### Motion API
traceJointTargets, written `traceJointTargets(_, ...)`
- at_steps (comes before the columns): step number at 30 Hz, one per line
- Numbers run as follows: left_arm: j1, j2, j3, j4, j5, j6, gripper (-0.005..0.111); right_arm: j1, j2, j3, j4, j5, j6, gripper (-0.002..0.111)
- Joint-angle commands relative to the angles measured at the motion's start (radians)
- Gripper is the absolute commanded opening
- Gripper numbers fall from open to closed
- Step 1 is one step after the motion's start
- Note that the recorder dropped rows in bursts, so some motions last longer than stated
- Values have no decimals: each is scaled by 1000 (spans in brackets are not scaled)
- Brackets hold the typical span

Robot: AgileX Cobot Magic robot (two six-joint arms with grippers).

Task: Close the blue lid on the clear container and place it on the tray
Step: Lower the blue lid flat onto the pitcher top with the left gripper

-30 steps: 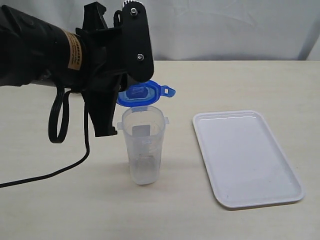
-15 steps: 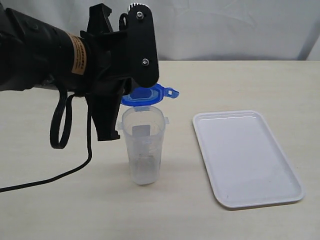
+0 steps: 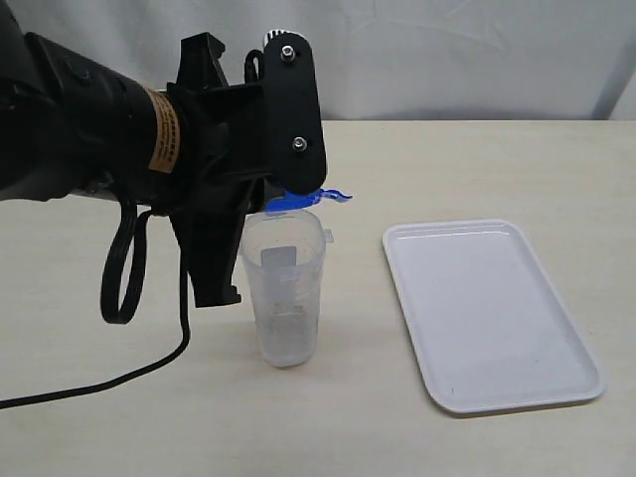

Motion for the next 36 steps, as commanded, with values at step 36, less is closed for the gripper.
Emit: traceJointTargets(36,-3,20,0,-180,62,-24,0,-4,-5,2,2,-1,-8,4)
